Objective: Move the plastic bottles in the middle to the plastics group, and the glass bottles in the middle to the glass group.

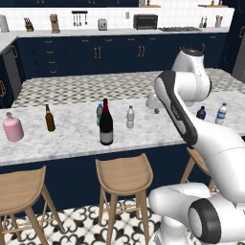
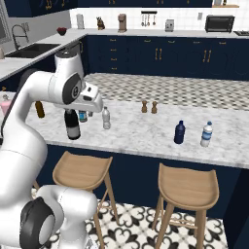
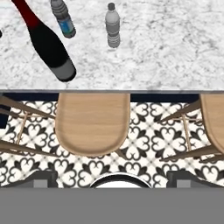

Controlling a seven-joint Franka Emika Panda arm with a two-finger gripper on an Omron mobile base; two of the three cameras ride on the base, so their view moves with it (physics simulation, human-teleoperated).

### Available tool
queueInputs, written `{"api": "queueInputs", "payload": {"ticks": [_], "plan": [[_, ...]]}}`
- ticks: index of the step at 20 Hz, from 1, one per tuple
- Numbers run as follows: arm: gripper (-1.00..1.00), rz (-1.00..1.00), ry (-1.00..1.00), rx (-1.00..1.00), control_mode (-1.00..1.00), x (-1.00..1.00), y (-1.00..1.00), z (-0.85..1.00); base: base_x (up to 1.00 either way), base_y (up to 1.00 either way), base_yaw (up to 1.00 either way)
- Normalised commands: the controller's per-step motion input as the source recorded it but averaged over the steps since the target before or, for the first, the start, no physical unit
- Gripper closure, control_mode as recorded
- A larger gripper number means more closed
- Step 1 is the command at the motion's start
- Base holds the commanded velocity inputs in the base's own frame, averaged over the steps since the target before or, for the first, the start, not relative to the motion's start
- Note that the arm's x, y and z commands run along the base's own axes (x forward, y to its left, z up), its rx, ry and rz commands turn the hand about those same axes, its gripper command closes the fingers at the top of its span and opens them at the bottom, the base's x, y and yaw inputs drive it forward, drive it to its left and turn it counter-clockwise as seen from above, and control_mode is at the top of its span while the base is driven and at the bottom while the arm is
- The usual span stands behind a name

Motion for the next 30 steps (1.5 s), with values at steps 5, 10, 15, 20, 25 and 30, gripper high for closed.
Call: {"api": "queueInputs", "payload": {"ticks": [5,10,15,20,25,30], "plan": [[-1.00,0.00,-0.08,0.00,-1.00,-0.06,0.04,0.08,0.00,0.00,0.00],[-1.00,0.00,-0.16,0.00,-1.00,-0.16,0.05,0.17,0.00,0.00,0.00],[-1.00,0.00,-0.19,0.00,-1.00,-0.06,0.04,0.18,0.00,0.00,0.00],[-1.00,0.00,-0.13,-0.01,-1.00,0.00,0.19,0.18,0.00,0.00,0.00],[-1.00,0.07,-0.02,-0.04,-1.00,0.05,0.69,0.06,0.00,0.00,0.00],[-1.00,0.11,0.00,-0.07,-1.00,0.32,0.97,0.00,0.00,0.00,0.00]]}}
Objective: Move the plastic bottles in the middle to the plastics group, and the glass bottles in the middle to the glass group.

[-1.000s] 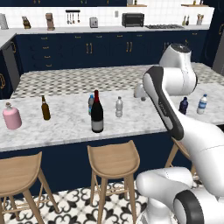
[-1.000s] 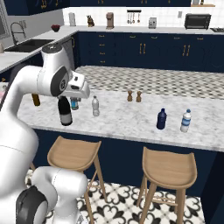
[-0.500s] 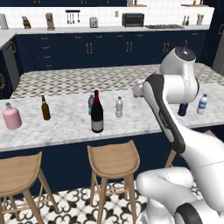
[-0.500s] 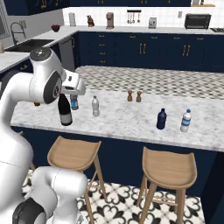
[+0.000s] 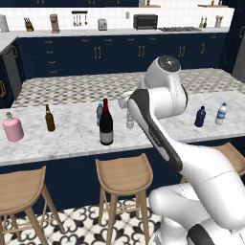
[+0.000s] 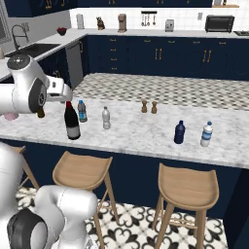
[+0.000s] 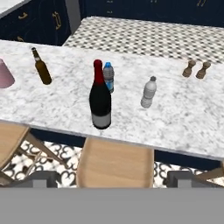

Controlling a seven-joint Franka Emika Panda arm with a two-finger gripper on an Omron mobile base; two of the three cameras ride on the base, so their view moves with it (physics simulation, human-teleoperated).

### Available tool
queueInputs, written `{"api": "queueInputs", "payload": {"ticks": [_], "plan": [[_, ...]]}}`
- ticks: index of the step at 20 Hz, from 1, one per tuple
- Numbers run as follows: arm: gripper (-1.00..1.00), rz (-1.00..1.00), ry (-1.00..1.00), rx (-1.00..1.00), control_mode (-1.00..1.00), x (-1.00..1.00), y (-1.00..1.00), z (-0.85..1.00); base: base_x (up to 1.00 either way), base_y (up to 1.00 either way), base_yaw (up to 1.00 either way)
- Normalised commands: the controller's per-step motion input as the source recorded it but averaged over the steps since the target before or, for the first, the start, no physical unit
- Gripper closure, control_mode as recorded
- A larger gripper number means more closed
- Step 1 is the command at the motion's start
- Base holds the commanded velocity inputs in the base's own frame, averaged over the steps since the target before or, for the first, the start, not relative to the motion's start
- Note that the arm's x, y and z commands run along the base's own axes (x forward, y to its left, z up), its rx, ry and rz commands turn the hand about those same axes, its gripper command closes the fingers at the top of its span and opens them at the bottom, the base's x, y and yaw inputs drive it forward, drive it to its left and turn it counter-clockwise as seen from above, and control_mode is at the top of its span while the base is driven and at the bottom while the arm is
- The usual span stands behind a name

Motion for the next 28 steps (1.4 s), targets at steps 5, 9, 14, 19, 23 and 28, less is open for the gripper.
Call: {"api": "queueInputs", "payload": {"ticks": [5,9,14,19,23,28], "plan": [[-1.00,0.01,0.00,0.01,-1.00,0.80,0.43,-0.33,0.00,0.00,0.00],[-1.00,-0.04,0.00,0.05,-1.00,0.72,0.00,-0.49,0.00,0.00,0.00],[-1.00,0.00,0.00,0.02,-1.00,0.35,0.15,-0.20,0.00,0.00,0.00],[-1.00,0.00,0.00,0.01,-1.00,0.49,0.28,-0.34,0.00,0.00,0.00],[-1.00,0.00,0.00,0.00,-1.00,0.54,0.16,-0.17,0.00,0.00,0.00],[-1.00,0.00,0.00,0.00,-1.00,0.37,0.00,-0.04,0.00,0.00,0.00]]}}
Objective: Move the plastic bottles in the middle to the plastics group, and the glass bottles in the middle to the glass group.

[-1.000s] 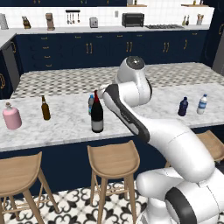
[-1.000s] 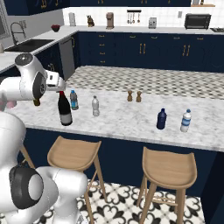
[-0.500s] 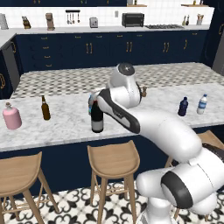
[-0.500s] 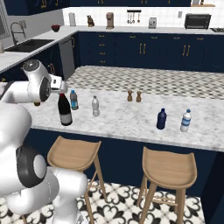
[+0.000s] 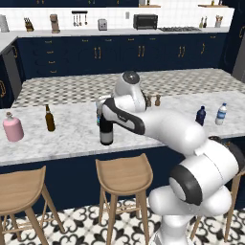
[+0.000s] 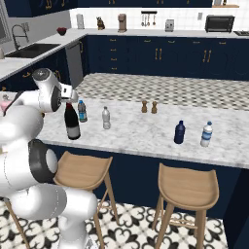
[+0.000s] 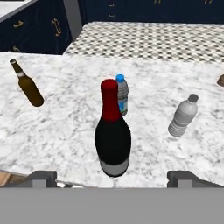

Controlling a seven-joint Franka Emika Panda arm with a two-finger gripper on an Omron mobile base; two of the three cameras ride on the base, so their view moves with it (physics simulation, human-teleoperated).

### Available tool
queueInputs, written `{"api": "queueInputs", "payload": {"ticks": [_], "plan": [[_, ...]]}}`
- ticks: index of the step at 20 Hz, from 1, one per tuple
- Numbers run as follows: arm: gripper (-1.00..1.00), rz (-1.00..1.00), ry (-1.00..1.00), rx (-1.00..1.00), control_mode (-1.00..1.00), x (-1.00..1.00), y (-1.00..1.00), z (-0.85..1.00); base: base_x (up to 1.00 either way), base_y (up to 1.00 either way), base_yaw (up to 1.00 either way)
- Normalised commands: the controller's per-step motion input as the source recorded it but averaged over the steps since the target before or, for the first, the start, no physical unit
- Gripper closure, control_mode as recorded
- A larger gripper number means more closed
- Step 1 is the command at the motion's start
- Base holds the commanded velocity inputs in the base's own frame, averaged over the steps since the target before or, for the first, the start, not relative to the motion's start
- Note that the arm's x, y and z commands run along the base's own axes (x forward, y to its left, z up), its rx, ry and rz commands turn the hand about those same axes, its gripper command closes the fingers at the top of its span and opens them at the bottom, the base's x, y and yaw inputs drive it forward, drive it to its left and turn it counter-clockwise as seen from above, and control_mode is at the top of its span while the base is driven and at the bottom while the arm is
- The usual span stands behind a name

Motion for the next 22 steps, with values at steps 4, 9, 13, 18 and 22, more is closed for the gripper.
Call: {"api": "queueInputs", "payload": {"ticks": [4,9,13,18,22], "plan": [[-1.00,0.00,0.00,0.00,-1.00,0.26,0.00,-0.17,0.00,0.00,0.00],[-1.00,0.01,0.05,-0.01,-1.00,0.27,0.14,-0.22,0.00,0.00,0.00],[-1.00,0.01,0.15,-0.02,-1.00,0.27,0.11,-0.06,0.00,0.00,0.00],[-1.00,0.00,0.13,-0.01,-1.00,0.32,0.01,-0.17,0.00,0.00,0.00],[-1.00,0.00,0.08,0.00,-1.00,0.38,0.01,-0.24,0.00,0.00,0.00]]}}
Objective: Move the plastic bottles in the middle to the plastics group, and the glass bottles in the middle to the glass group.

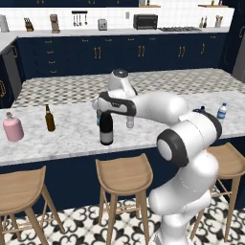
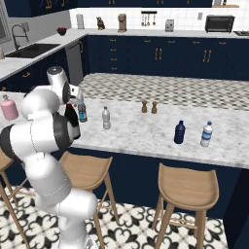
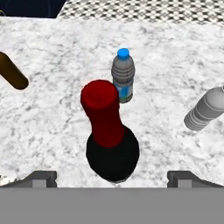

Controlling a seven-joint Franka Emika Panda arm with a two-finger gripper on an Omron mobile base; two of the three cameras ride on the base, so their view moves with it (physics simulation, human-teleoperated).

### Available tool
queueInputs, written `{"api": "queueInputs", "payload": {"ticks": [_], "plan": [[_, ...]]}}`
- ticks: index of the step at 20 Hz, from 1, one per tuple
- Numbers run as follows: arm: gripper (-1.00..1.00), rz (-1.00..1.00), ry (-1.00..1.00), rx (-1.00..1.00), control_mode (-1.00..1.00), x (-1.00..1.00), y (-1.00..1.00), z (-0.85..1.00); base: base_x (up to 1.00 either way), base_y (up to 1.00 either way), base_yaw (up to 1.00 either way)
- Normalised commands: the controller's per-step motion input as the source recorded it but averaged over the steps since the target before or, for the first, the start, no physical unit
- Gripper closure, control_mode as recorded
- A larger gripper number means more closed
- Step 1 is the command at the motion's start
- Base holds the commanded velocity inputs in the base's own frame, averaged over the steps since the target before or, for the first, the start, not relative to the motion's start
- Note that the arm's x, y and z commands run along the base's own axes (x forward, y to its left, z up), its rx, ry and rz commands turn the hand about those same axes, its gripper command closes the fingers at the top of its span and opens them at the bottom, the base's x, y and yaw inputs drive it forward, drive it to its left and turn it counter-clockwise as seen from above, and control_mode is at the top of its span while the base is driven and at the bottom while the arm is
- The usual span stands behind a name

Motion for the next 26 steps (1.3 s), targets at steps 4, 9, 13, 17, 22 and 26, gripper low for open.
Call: {"api": "queueInputs", "payload": {"ticks": [4,9,13,17,22,26], "plan": [[-1.00,0.00,0.06,0.00,-1.00,0.17,0.02,-0.25,0.00,0.00,0.00],[-1.00,0.00,0.00,0.00,-1.00,0.00,0.05,-0.17,0.00,0.00,0.00],[-1.00,0.00,0.00,-0.01,-1.00,0.02,0.13,-0.17,0.00,0.00,0.00],[-1.00,0.00,0.00,-0.01,-1.00,0.06,0.07,-0.19,0.00,0.00,0.00],[-1.00,0.00,0.00,0.00,-1.00,0.09,0.05,-0.06,0.00,0.00,0.00],[-1.00,0.00,0.00,0.00,-1.00,0.03,0.00,0.00,0.00,0.00,0.00]]}}
